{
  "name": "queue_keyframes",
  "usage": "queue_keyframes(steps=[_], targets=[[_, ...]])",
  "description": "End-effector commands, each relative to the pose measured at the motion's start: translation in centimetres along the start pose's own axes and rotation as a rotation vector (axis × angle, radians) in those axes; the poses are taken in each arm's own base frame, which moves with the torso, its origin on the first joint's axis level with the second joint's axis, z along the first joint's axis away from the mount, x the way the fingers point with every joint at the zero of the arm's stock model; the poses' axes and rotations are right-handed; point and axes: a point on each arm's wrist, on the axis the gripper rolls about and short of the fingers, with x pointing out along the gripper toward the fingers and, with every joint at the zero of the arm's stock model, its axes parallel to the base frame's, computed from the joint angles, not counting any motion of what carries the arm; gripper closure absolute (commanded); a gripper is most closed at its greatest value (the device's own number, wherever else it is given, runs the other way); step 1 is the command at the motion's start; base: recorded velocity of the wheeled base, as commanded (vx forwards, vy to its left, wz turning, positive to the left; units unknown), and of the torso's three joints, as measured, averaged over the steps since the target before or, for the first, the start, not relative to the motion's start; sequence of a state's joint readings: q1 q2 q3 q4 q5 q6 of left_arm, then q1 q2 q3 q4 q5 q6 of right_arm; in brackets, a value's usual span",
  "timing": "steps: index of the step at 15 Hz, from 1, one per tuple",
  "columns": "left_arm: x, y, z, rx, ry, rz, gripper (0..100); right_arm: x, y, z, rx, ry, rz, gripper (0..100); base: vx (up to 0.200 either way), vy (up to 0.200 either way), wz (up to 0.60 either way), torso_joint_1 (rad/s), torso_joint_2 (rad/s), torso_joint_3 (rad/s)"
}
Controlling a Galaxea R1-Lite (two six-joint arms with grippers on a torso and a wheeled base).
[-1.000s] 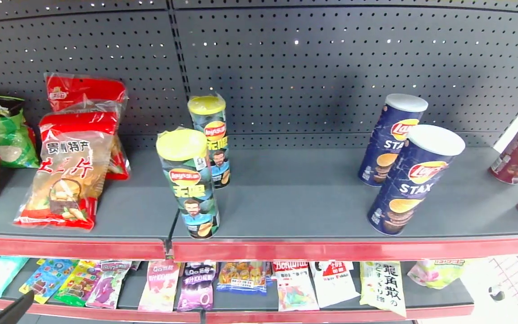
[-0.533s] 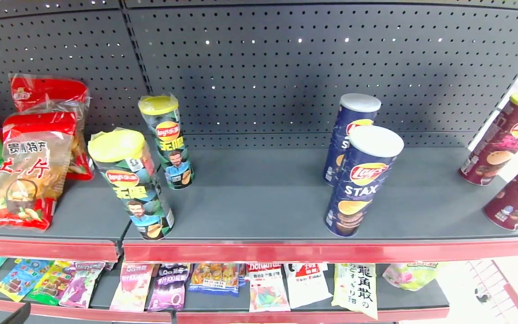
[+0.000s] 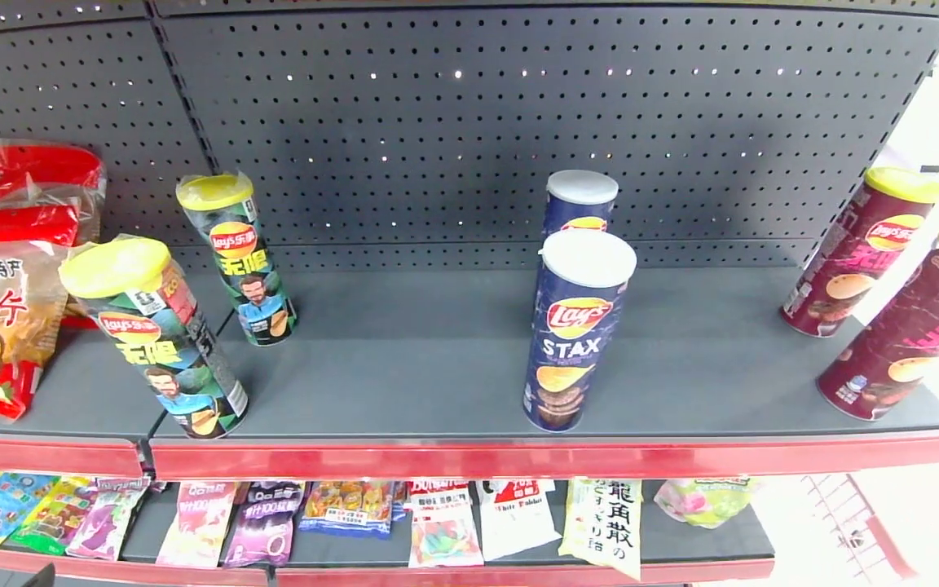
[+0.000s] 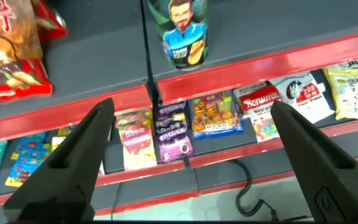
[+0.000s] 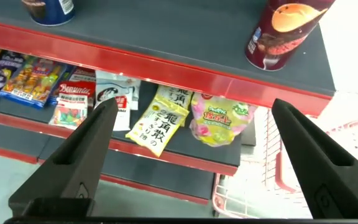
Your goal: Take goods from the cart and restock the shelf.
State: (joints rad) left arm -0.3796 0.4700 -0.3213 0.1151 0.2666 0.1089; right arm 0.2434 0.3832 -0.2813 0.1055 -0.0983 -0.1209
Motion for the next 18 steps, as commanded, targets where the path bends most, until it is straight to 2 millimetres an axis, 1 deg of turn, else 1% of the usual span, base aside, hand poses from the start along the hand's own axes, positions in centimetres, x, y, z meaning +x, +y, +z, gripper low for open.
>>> queue_keyframes(steps=[1, 2, 5, 6, 7, 8, 9, 10, 11, 12, 13, 15, 16, 17, 18], targets=[[-0.2, 0.0, -0.4, -0.003, -0.008, 0.005, 0, 0.0, 0.0, 0.1, 0.000, 0.003, -0.002, 0, 0.000, 0.000, 0.00, 0.000, 0.00, 0.000], [-0.5, 0.1, -1.6, -0.010, 0.046, 0.111, 0, 0.0, -0.1, 0.1, 0.017, 0.017, -0.094, 0, 0.000, 0.000, 0.00, 0.000, 0.00, 0.000], [-1.5, 0.1, -2.7, -0.077, 0.080, 0.252, 0, -0.2, -0.1, -0.2, 0.092, 0.010, -0.167, 0, 0.000, 0.000, 0.00, 0.000, 0.00, 0.000], [-1.9, -0.1, -3.7, -0.106, 0.106, 0.295, 0, -0.5, 0.0, -0.8, 0.105, 0.004, -0.192, 0, 0.000, 0.000, 0.00, 0.000, 0.00, 0.000], [-2.4, -0.4, -5.3, -0.113, 0.116, 0.310, 0, -0.7, 0.2, -2.0, 0.110, 0.002, -0.218, 0, 0.000, 0.000, 0.00, 0.000, 0.00, 0.000], [-2.6, -0.6, -6.5, -0.113, 0.115, 0.312, 0, -0.8, 0.3, -2.6, 0.113, 0.000, -0.236, 0, 0.000, 0.000, 0.00, 0.000, 0.00, 0.000], [-2.7, -0.7, -7.1, -0.125, 0.093, 0.310, 0, -0.9, 0.5, -3.6, 0.117, -0.002, -0.263, 0, 0.000, 0.000, 0.00, 0.000, 0.00, 0.000], [-2.8, -0.8, -7.3, -0.169, 0.056, 0.289, 0, -1.1, 0.9, -5.3, 0.119, -0.025, -0.272, 0, 0.000, 0.000, 0.00, 0.000, 0.00, 0.000], [-3.0, -1.0, -7.5, -0.197, 0.008, 0.241, 0, -1.3, 1.2, -6.5, 0.116, -0.075, -0.239, 0, 0.000, 0.000, 0.00, 0.000, 0.00, 0.000], [-2.9, -1.0, -7.5, -0.228, -0.002, 0.225, 0, -1.5, 1.2, -6.5, 0.112, -0.112, -0.204, 0, 0.000, 0.000, 0.00, 0.000, 0.00, 0.000], [-2.6, -1.0, -7.6, -0.235, -0.016, 0.226, 0, -1.7, 1.3, -6.6, 0.110, -0.128, -0.218, 0, 0.000, 0.000, 0.00, 0.000, 0.00, 0.000], [-1.3, -1.1, -8.1, -0.251, -0.164, 0.224, 0, -1.7, 1.3, -6.9, 0.123, -0.161, -0.255, 0, 0.000, 0.000, 0.00, 0.000, 0.00, 0.000], [-1.2, -1.2, -7.9, -0.265, -0.221, 0.167, 0, -1.4, 1.2, -7.0, 0.162, -0.221, -0.329, 0, 0.000, 0.000, 0.00, 0.000, 0.00, 0.000], [-1.1, -1.3, -8.0, -0.264, -0.209, 0.166, 0, -1.2, 1.3, -7.0, 0.161, -0.242, -0.248, 0, 0.000, 0.000, 0.00, 0.000, 0.00, 0.000], [-1.1, -1.3, -8.0, -0.260, -0.203, 0.162, 0, -1.1, 1.6, -7.1, 0.145, -0.240, -0.112, 0, 0.000, 0.000, 0.00, 0.000, 0.00, 0.000]])
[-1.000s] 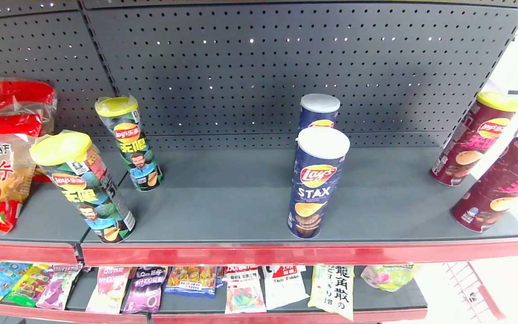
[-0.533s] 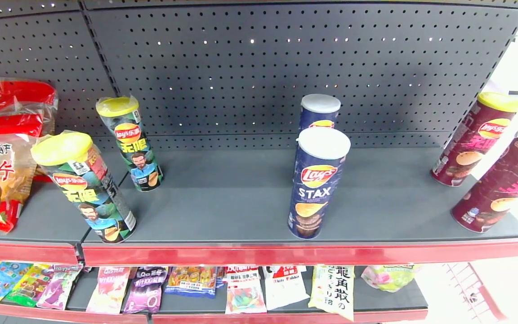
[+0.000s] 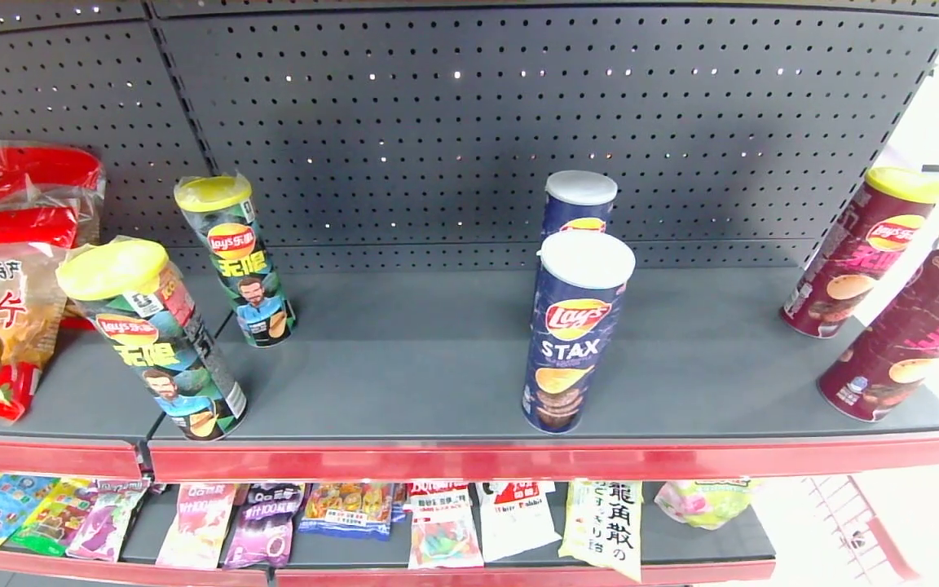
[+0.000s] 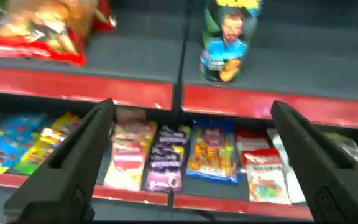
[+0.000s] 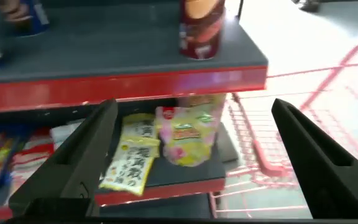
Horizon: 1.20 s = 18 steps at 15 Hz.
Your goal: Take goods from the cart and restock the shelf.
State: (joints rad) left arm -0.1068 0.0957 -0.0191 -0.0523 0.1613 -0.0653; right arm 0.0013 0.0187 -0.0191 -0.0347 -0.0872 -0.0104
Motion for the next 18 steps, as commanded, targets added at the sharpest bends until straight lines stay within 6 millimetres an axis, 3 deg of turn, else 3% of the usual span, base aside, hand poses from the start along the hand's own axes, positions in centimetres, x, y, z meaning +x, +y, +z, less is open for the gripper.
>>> queue_keyframes(steps=[1, 5, 7, 8, 9, 11, 13, 14, 18], targets=[[0.1, 0.0, -0.7, 0.003, 0.030, 0.009, 0, 0.0, 0.4, -0.5, -0.011, -0.006, 0.175, 0, 0.000, 0.000, 0.00, 0.000, 0.00, 0.000], [0.1, -0.1, -0.6, -0.009, 0.043, 0.228, 0, 0.0, 0.2, -0.9, 0.003, 0.037, 0.085, 0, 0.000, 0.000, 0.00, 0.000, 0.00, 0.000], [0.0, -0.4, -0.7, -0.020, 0.018, 0.151, 0, 0.0, 0.2, -0.9, 0.009, 0.038, 0.083, 0, 0.000, 0.000, 0.00, 0.000, 0.00, 0.000], [0.0, -0.8, -0.4, -0.034, 0.007, -0.028, 0, 0.0, 0.2, -0.9, 0.010, 0.038, 0.083, 0, 0.000, 0.000, 0.00, 0.000, 0.00, 0.000], [0.0, -1.0, -0.4, -0.019, 0.007, -0.094, 0, 0.0, 0.2, -0.9, 0.010, 0.038, 0.082, 0, 0.000, 0.000, 0.00, 0.000, 0.00, 0.000], [0.0, -0.8, -0.6, 0.061, 0.021, -0.032, 0, 0.0, 0.2, -0.9, 0.009, 0.038, 0.080, 0, 0.000, 0.000, 0.00, 0.000, 0.00, 0.000], [0.0, -0.3, -0.6, 0.052, 0.015, 0.193, 0, 0.0, 0.2, -0.9, 0.010, 0.038, 0.082, 0, 0.000, 0.000, 0.00, 0.000, 0.00, 0.000], [0.0, -0.3, -0.6, 0.022, 0.015, 0.210, 0, 0.0, 0.2, -0.9, 0.010, 0.038, 0.082, 0, 0.000, 0.000, 0.00, 0.000, 0.00, 0.000], [0.0, -0.7, -1.1, 0.070, 0.070, -0.014, 0, 0.0, 0.2, -0.9, 0.009, 0.038, 0.082, 0, 0.000, 0.000, 0.00, 0.000, 0.00, 0.000]])
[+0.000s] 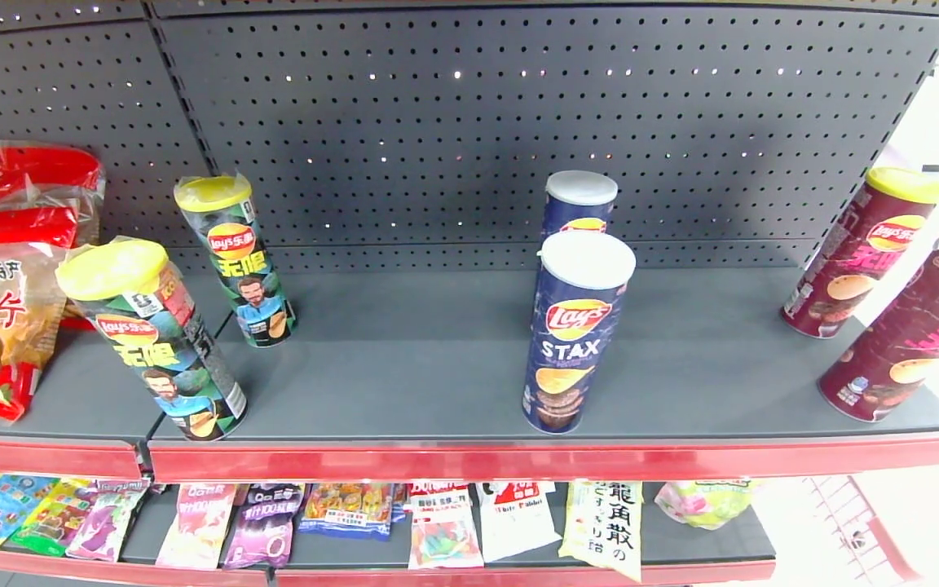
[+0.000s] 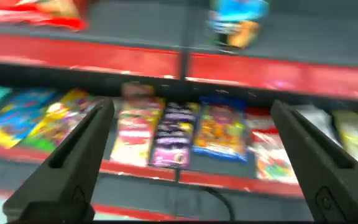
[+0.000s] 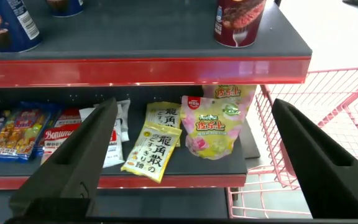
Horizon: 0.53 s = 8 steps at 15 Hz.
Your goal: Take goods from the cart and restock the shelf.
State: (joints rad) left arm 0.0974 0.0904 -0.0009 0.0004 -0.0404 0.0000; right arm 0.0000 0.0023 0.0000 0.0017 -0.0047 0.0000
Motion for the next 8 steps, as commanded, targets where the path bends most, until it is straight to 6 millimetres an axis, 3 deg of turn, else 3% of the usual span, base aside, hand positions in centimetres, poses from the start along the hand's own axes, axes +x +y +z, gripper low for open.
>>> queue_keyframes(steps=[1, 4, 8], targets=[[-0.08, 0.18, 0.00, 0.014, -0.005, -0.135, 0, -0.01, 0.00, 0.00, 0.002, -0.001, 0.000, 0, 0.000, 0.000, 0.00, 0.000, 0.00, 0.000], [-0.20, 0.21, -0.04, 0.009, -0.020, -0.150, 0, -0.01, 0.00, 0.00, 0.000, -0.001, 0.000, 0, 0.000, 0.000, 0.00, 0.000, 0.00, 0.000], [-0.68, 0.34, -0.24, -0.016, -0.088, -0.038, 0, -0.01, 0.00, 0.00, 0.000, -0.001, 0.000, 0, 0.000, 0.000, 0.00, 0.000, 0.00, 0.000]])
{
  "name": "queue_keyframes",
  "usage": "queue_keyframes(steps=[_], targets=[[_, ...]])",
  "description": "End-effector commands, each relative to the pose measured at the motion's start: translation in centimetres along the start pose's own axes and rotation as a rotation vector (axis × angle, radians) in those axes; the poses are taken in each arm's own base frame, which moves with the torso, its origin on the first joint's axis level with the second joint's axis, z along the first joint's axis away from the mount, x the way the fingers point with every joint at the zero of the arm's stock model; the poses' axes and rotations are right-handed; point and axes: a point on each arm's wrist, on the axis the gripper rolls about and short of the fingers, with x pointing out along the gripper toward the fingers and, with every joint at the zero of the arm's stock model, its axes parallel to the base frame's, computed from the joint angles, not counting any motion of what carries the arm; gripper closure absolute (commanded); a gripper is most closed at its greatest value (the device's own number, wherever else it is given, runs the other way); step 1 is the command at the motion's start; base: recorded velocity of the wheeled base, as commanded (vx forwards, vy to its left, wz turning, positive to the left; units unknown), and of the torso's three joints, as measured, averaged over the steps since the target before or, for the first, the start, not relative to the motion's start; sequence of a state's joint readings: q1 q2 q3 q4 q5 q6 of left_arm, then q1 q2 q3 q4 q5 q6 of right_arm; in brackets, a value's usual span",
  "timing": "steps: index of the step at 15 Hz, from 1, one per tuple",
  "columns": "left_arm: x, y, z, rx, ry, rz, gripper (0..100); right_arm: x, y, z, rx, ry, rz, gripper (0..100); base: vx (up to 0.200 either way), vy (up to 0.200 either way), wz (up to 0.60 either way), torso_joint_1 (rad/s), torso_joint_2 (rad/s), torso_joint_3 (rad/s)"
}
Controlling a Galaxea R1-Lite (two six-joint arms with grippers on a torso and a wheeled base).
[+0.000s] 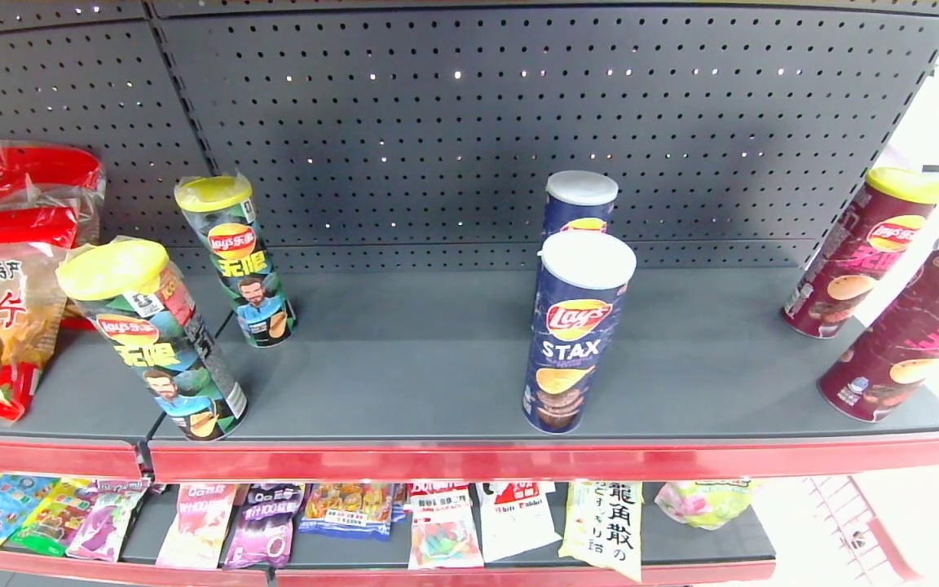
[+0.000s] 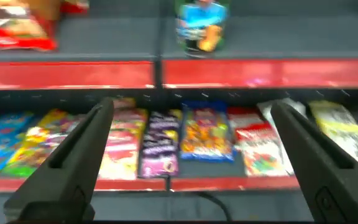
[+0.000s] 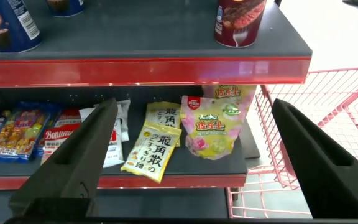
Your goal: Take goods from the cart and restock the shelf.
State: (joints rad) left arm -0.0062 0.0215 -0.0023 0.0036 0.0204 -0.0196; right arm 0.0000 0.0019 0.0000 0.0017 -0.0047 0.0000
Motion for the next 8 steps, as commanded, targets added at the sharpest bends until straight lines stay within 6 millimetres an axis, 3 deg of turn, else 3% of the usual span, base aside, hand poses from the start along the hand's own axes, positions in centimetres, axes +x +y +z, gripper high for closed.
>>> queue_keyframes(steps=[1, 8], targets=[[-0.16, 0.00, -0.07, -0.002, -0.021, 0.005, 0, 0.00, 0.00, 0.00, 0.000, -0.001, 0.000, 0, 0.000, 0.000, 0.00, 0.000, 0.00, 0.000], [-0.16, -0.01, -0.07, 0.015, -0.021, 0.001, 0, 0.00, -0.01, 0.00, 0.005, -0.001, -0.006, 0, 0.000, 0.000, 0.00, 0.000, 0.00, 0.000]])
